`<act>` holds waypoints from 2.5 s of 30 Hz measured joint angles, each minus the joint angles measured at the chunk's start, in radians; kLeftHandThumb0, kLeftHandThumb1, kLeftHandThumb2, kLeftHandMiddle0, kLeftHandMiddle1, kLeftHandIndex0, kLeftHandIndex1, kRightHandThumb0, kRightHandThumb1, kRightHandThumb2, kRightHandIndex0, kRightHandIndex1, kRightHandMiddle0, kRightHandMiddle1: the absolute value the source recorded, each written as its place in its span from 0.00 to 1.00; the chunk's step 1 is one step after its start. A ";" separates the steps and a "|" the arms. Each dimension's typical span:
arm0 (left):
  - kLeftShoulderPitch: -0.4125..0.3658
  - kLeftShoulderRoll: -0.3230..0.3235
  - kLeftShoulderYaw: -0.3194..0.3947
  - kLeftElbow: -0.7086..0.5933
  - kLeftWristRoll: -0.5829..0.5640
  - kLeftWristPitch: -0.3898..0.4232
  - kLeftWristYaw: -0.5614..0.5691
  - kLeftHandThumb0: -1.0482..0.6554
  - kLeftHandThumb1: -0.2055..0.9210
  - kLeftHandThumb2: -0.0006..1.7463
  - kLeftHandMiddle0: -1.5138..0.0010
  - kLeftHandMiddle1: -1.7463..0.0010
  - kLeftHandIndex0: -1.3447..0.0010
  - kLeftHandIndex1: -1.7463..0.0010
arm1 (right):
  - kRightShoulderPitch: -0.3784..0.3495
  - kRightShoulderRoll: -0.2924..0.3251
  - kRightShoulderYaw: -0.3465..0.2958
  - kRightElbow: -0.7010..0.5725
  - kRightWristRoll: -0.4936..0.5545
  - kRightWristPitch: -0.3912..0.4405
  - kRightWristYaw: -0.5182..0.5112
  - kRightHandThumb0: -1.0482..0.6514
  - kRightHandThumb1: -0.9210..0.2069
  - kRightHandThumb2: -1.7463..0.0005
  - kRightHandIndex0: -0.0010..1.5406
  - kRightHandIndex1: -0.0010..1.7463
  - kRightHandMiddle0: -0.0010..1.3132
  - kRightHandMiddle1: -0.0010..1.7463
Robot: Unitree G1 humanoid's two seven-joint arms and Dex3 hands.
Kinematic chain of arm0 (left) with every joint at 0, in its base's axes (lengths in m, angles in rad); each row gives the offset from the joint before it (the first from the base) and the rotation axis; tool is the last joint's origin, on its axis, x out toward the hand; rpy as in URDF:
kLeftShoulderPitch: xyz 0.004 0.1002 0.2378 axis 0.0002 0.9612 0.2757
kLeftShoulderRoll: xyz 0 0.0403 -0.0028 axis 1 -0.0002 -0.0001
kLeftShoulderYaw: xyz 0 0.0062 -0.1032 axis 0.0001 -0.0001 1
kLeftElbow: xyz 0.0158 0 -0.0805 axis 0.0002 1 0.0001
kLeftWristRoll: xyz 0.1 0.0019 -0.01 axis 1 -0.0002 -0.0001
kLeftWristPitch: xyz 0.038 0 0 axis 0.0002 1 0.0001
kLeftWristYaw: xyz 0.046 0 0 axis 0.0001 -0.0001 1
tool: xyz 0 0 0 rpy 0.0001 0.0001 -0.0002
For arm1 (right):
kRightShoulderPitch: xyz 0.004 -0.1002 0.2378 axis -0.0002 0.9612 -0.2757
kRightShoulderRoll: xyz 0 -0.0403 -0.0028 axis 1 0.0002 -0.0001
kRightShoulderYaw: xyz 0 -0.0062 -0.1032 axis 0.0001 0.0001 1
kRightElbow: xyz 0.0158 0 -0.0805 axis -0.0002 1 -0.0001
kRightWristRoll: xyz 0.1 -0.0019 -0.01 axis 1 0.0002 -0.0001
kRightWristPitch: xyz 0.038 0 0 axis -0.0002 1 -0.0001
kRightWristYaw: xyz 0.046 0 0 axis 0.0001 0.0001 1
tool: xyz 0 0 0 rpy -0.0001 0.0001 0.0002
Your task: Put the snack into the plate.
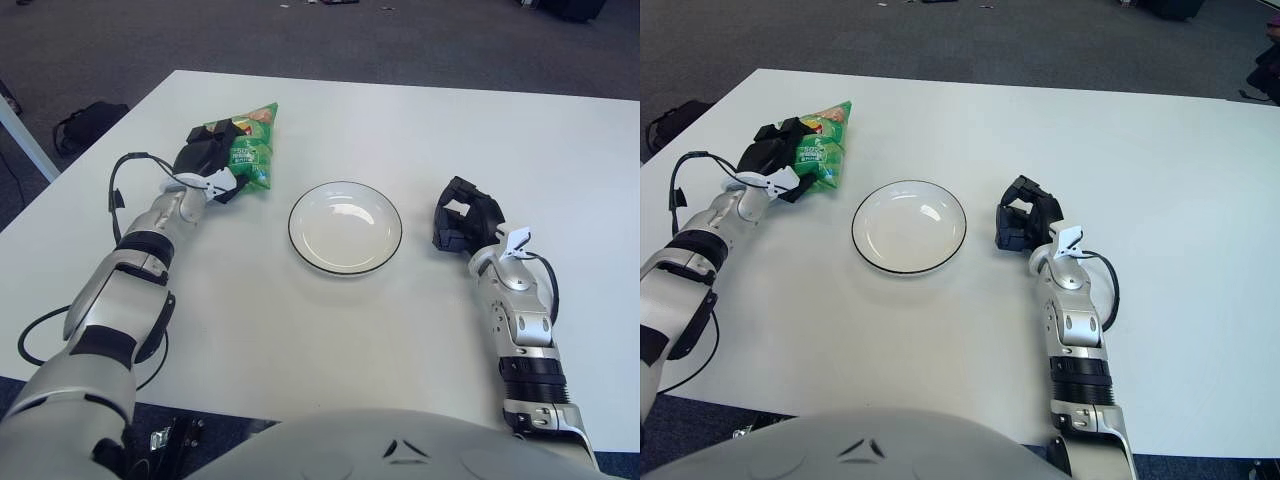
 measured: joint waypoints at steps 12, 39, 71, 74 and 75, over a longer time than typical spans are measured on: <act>0.020 0.021 0.023 -0.105 -0.013 -0.005 -0.031 0.62 0.21 0.91 0.43 0.09 0.54 0.00 | 0.000 -0.001 0.000 0.001 0.000 0.000 0.002 0.31 0.64 0.17 0.74 1.00 0.54 1.00; 0.190 0.056 0.358 -1.056 -0.051 0.259 -0.142 0.61 0.12 1.00 0.42 0.01 0.49 0.00 | -0.018 -0.004 0.001 0.028 0.002 -0.013 0.016 0.32 0.60 0.20 0.73 1.00 0.51 1.00; 0.288 -0.066 0.380 -1.196 -0.135 0.032 -0.160 0.61 0.08 1.00 0.36 0.09 0.47 0.00 | -0.017 -0.005 0.005 0.028 -0.001 -0.012 0.015 0.32 0.58 0.21 0.72 1.00 0.50 1.00; 0.287 -0.066 0.363 -1.187 -0.158 0.013 -0.224 0.61 0.08 1.00 0.36 0.08 0.47 0.00 | -0.019 -0.005 0.006 0.028 -0.002 -0.012 0.015 0.32 0.58 0.21 0.72 1.00 0.50 1.00; 0.287 -0.066 0.358 -1.186 -0.158 0.010 -0.238 0.61 0.08 1.00 0.36 0.08 0.47 0.00 | -0.019 -0.005 0.007 0.028 -0.002 -0.012 0.015 0.32 0.58 0.21 0.72 1.00 0.50 1.00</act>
